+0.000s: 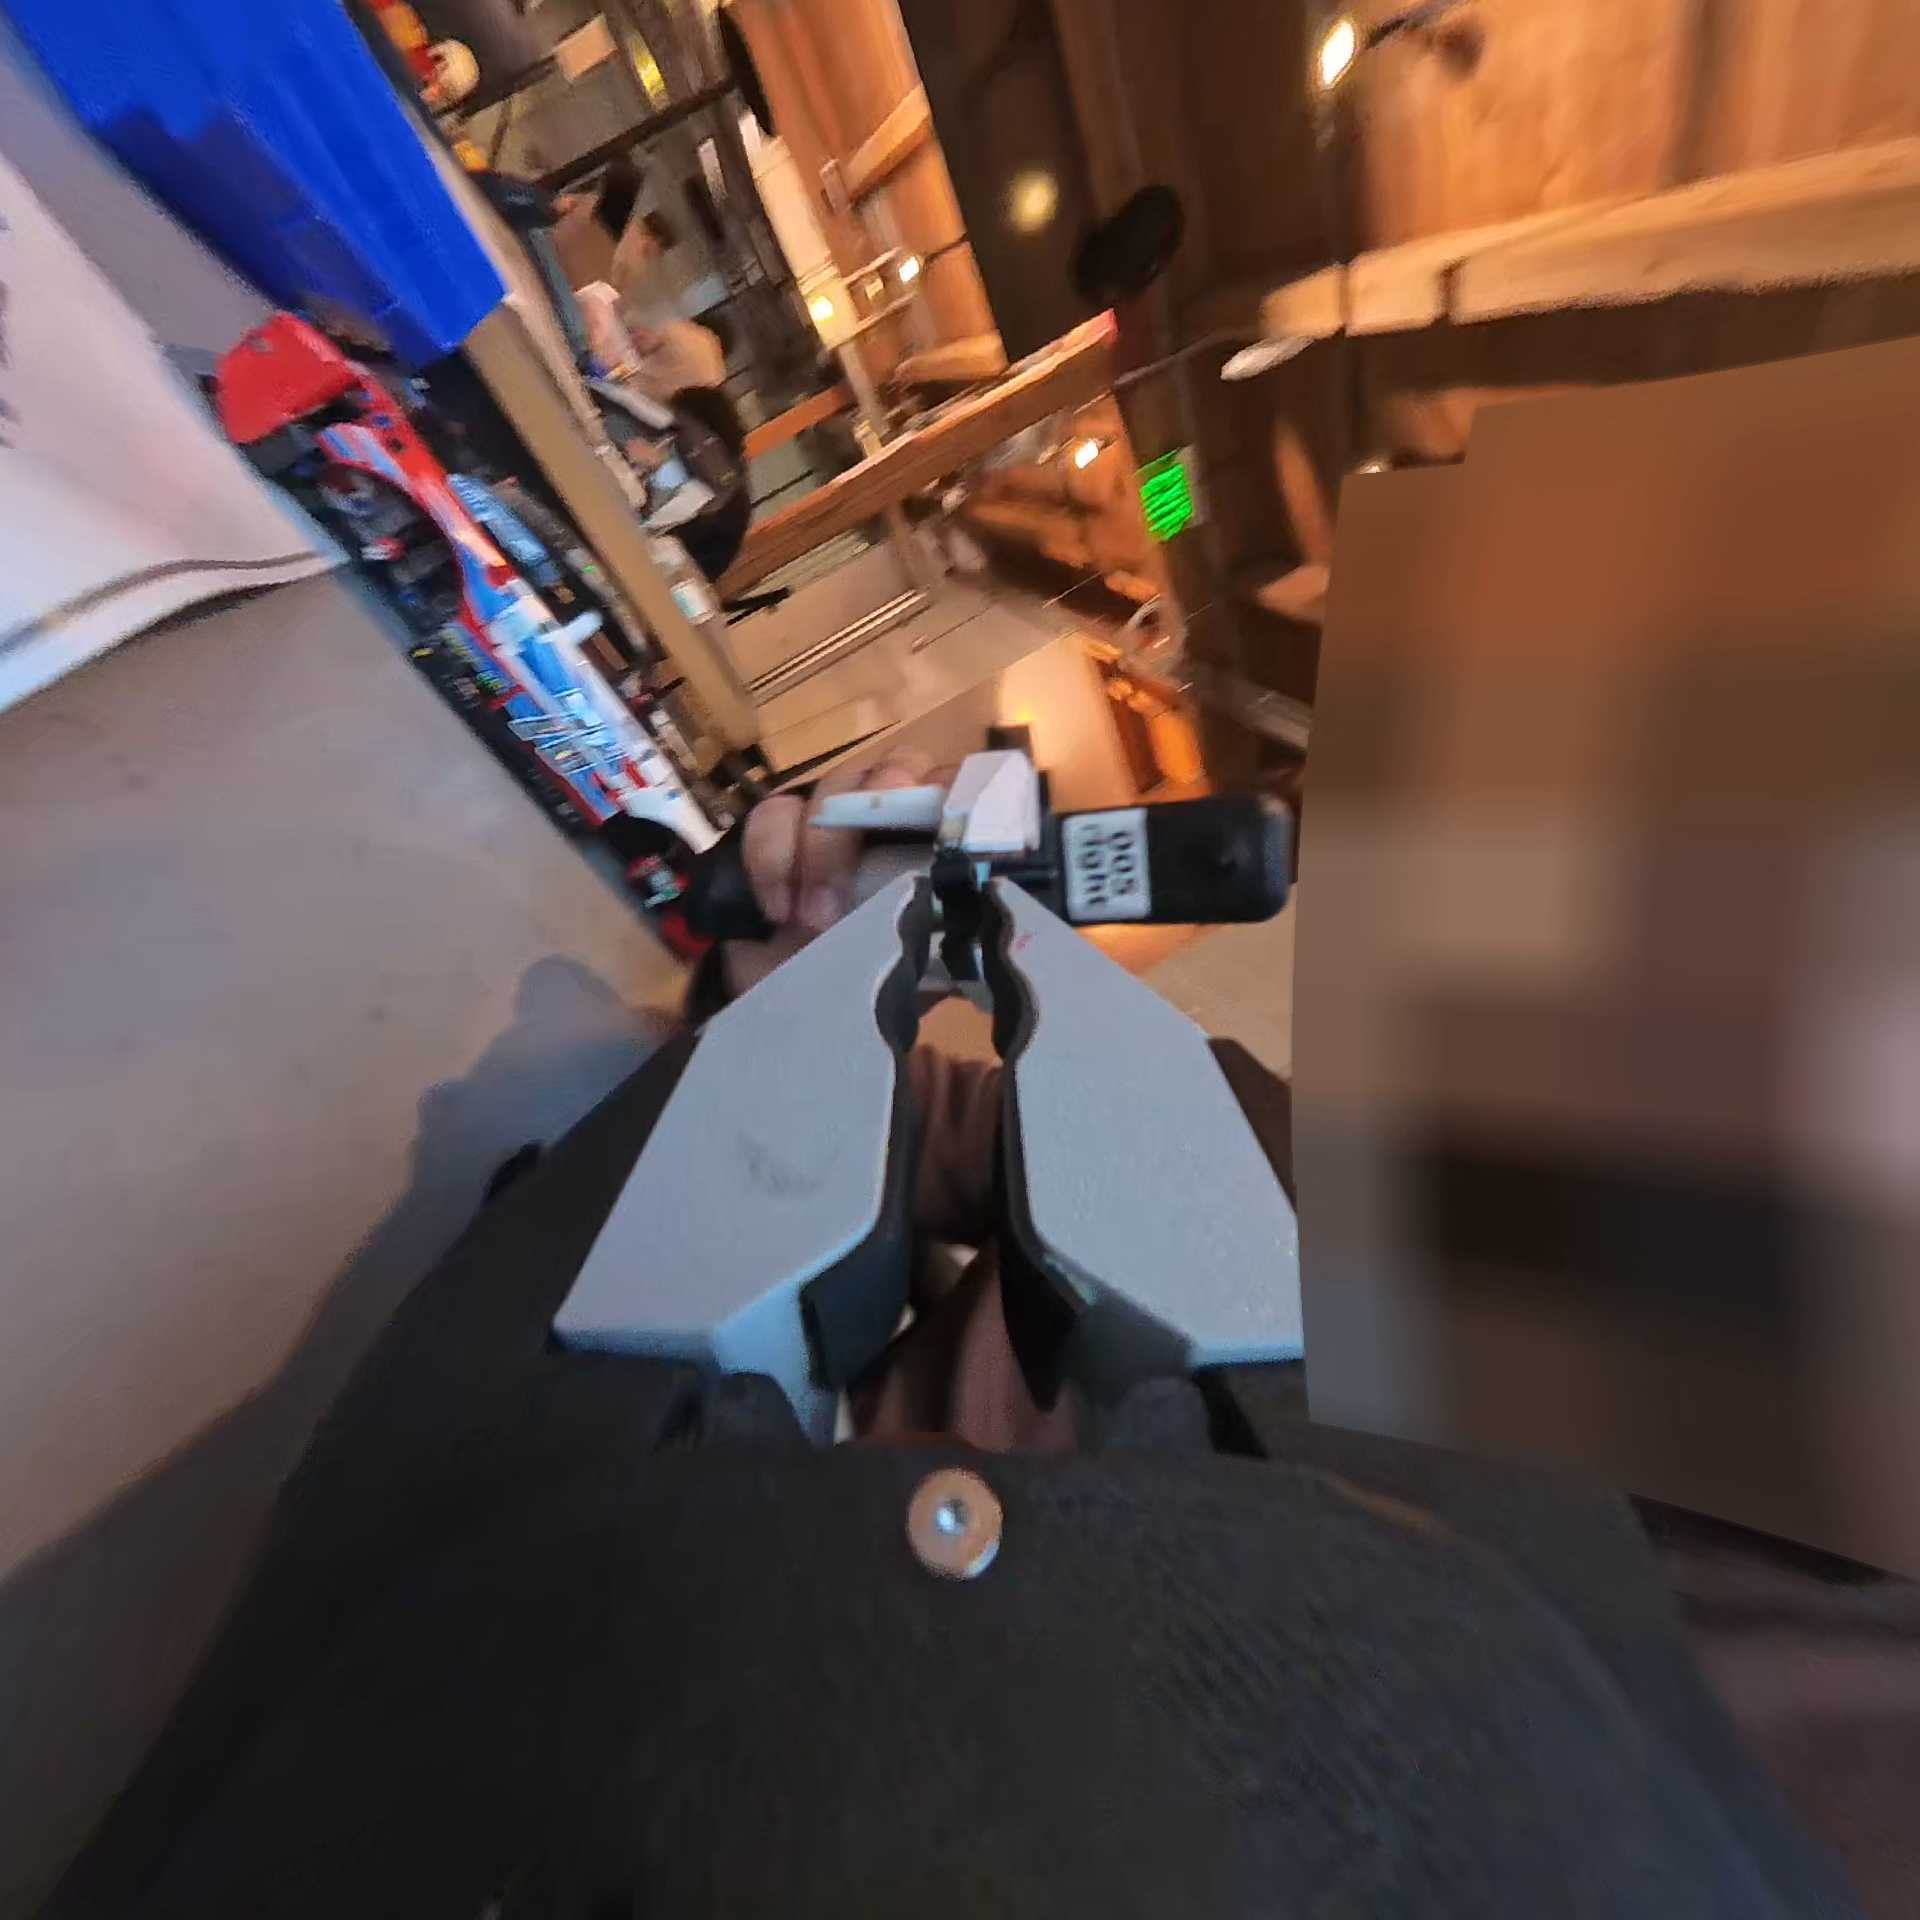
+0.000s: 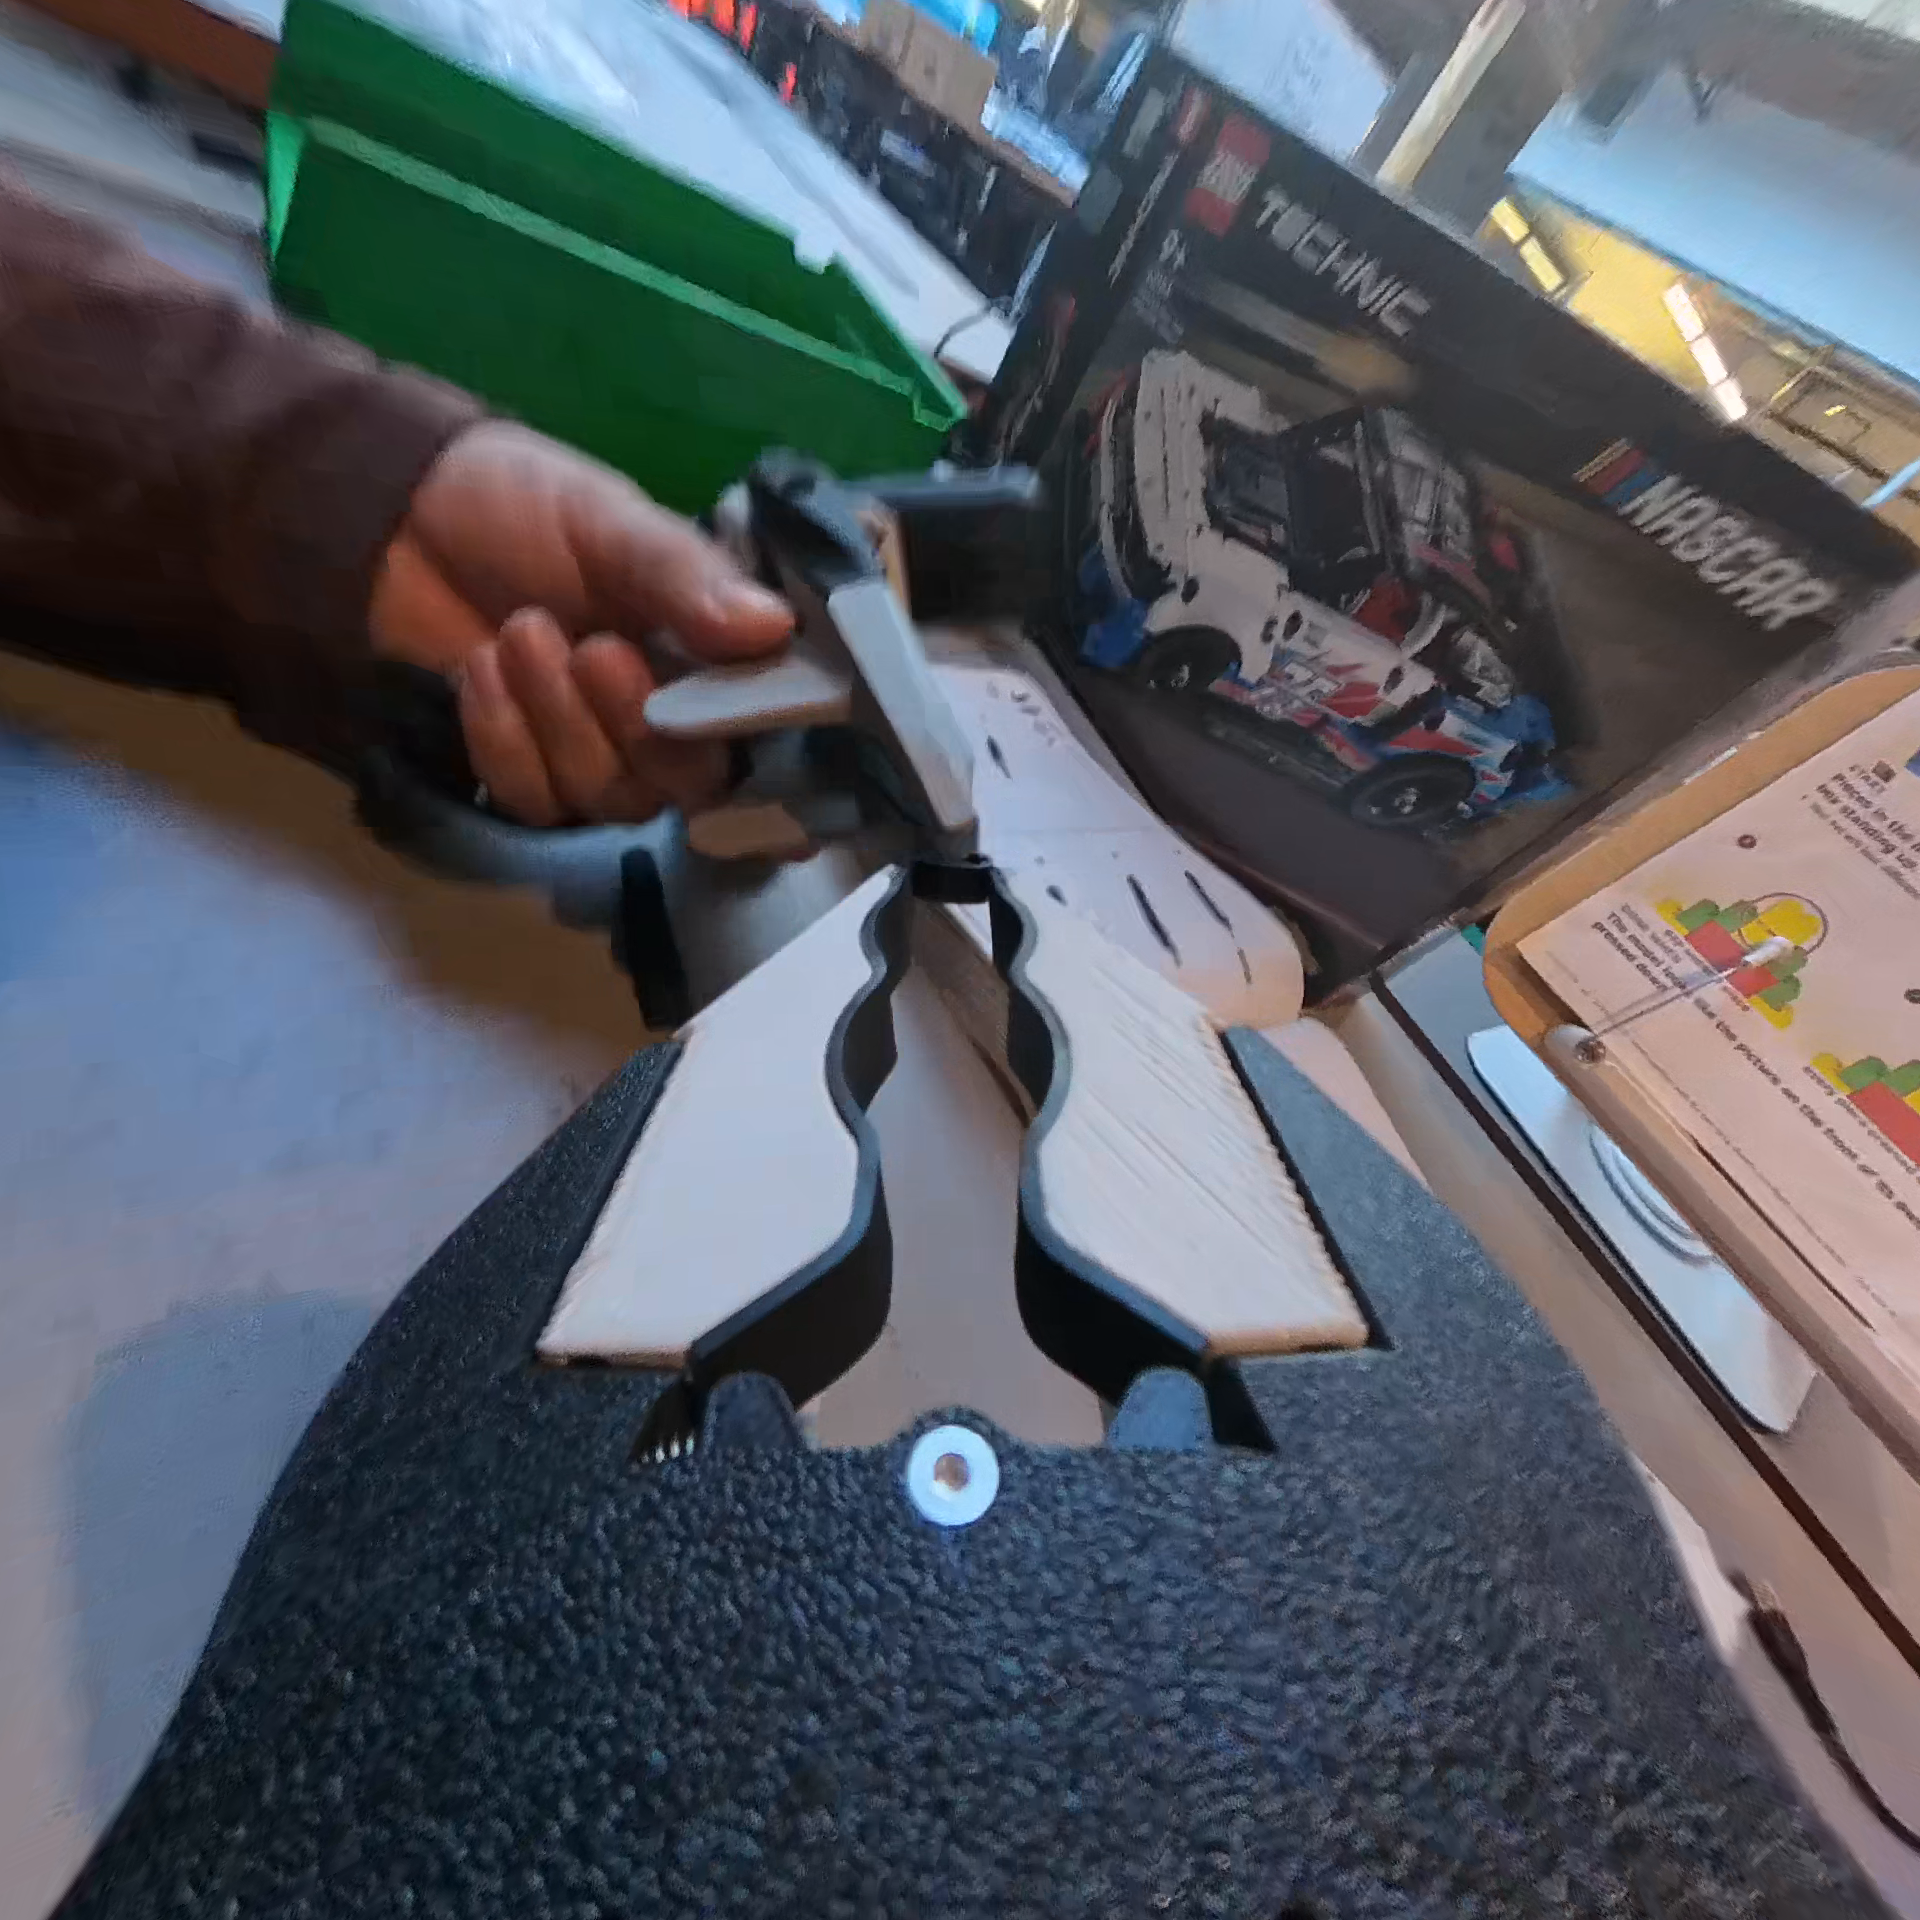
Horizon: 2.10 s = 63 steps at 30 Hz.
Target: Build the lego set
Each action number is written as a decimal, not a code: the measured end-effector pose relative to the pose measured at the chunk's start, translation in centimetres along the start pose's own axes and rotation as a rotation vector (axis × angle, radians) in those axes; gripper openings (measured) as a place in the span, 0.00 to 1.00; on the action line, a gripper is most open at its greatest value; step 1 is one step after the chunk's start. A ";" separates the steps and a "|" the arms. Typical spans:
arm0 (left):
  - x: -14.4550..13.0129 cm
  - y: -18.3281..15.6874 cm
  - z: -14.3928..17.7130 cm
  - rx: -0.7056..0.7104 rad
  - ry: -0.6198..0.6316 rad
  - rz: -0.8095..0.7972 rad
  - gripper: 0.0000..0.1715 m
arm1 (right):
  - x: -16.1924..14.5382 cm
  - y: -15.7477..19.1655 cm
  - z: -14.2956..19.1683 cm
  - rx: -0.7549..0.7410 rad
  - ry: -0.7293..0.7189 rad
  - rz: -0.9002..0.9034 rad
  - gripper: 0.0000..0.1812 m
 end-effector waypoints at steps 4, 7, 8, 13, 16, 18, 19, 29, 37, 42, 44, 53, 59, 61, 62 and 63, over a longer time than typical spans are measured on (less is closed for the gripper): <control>0.3 -1.3 3.3 0.410 0.167 -0.217 0.09 | -0.6 1.6 -2.5 0.178 0.305 0.046 0.07; -0.7 -2.0 4.8 0.691 0.344 -0.366 0.15 | -0.2 3.4 -4.0 0.292 0.486 0.122 0.07; -1.1 -2.0 5.0 0.729 0.389 -0.390 0.15 | 0.0 3.9 -4.4 0.309 0.535 0.163 0.07; -3.0 -1.5 5.1 0.766 0.491 -0.416 0.15 | 0.1 4.9 -6.2 0.426 0.689 0.236 0.07; -3.4 -1.5 4.7 0.832 0.575 -0.507 0.15 | 0.0 4.9 -6.7 0.481 0.736 0.253 0.07; -3.8 -1.6 4.3 0.865 0.626 -0.552 0.15 | 0.0 4.8 -7.0 0.504 0.745 0.247 0.07; -4.0 -1.7 4.1 0.868 0.642 -0.568 0.15 | 0.1 4.8 -7.0 0.512 0.750 0.249 0.07; -4.2 -1.3 3.9 0.868 0.655 -0.555 0.15 | 0.1 4.3 -6.9 0.580 0.740 0.226 0.12; -5.2 -1.5 1.5 0.857 0.756 -0.646 0.14 | -3.0 2.0 -3.3 0.437 0.608 -0.070 0.12; -5.3 -0.6 -0.4 0.907 0.843 -0.698 0.11 | -5.4 1.9 -2.9 0.455 0.566 -0.153 0.15; -5.4 -0.2 -0.8 0.900 0.865 -0.674 0.11 | -5.6 1.8 -3.1 0.487 0.537 -0.162 0.16; -5.3 0.5 -0.9 0.907 0.854 -0.653 0.06 | -5.5 1.8 -4.3 0.640 0.453 -0.127 0.07; -5.3 0.8 -0.1 0.836 0.824 -0.657 0.05 | -5.1 2.3 -4.0 0.604 0.425 0.012 0.07; -5.2 0.8 0.0 0.827 0.827 -0.660 0.05 | -4.9 2.4 -4.1 0.621 0.422 0.021 0.07; -5.2 0.9 0.0 0.824 0.828 -0.662 0.05 | -4.8 2.4 -4.1 0.624 0.417 0.029 0.07; -5.2 0.9 0.0 0.823 0.828 -0.662 0.05 | -4.7 2.5 -4.2 0.619 0.414 0.037 0.07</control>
Point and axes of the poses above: each gripper's, where its closed fingertips meet, z back along the fingers, x out of its top, y = z × x across the jaws, the point moved 10 cm from there along z, back along the fingers, and after that the axes turned 11 degrees about y, right-handed, at the moved point
